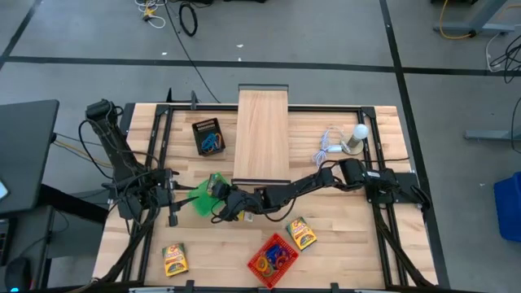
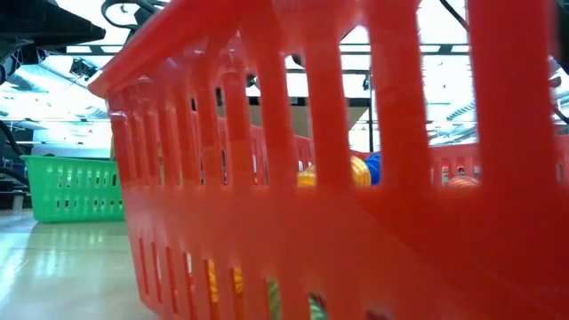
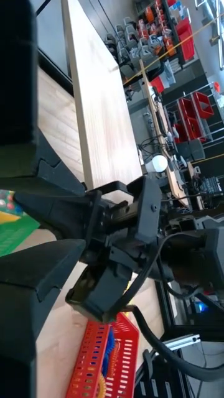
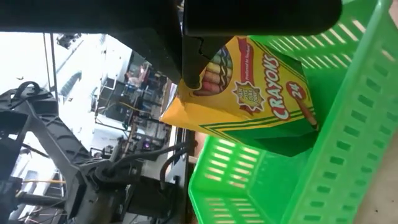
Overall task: Pick & Place Office Desk Supplies
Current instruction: Put the right large yellow crayon box into the green basket
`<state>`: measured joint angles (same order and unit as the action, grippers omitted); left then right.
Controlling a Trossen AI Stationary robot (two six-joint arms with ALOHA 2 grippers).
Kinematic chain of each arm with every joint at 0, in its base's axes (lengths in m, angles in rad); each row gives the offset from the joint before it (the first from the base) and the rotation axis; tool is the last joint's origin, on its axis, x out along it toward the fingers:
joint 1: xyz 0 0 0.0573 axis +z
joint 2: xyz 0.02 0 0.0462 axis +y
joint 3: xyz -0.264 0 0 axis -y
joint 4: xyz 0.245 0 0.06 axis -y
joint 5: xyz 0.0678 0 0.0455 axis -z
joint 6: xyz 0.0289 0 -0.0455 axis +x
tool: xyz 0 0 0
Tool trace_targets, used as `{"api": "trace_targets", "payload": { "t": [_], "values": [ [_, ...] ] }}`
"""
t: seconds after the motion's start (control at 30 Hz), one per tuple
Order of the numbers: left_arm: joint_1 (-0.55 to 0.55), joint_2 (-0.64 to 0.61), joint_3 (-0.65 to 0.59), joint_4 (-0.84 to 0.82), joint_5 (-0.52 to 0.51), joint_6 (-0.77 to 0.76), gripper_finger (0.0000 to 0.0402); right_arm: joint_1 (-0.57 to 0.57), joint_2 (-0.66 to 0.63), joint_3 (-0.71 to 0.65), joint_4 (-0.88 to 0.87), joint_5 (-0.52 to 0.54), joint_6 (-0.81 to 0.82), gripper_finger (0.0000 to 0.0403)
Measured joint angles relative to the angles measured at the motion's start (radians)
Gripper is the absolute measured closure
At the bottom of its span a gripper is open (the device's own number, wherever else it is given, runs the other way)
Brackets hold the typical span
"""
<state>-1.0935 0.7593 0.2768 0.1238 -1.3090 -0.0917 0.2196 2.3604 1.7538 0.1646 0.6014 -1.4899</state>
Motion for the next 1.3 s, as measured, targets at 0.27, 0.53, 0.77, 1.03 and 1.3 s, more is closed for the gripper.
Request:
{"api": "trace_targets", "payload": {
  "t": [0.27,0.53,0.77,1.03,1.3],
  "values": [
    [0.0,0.0,0.0,0.0,0.002,-0.006,0.0273,-0.006,0.0,0.0,-0.004,-0.014,0.006,0.0403],
    [0.0,0.0,0.0,0.0,0.008,-0.014,0.0273,-0.007,0.0,0.0,-0.004,-0.018,0.043,0.04],
    [0.0,0.0,0.0,0.0,0.009,-0.018,0.0273,-0.007,-0.003,0.0,-0.02,-0.017,0.034,0.0353],
    [0.0,0.0,0.0,0.0,0.021,-0.019,0.0273,-0.007,-0.004,0.0,-0.046,0.027,0.045,0.0284],
    [0.0,0.0,0.0,0.0,0.021,-0.018,0.0273,0.029,-0.004,-0.001,0.078,0.171,-0.031,0.0266]
  ]
}}
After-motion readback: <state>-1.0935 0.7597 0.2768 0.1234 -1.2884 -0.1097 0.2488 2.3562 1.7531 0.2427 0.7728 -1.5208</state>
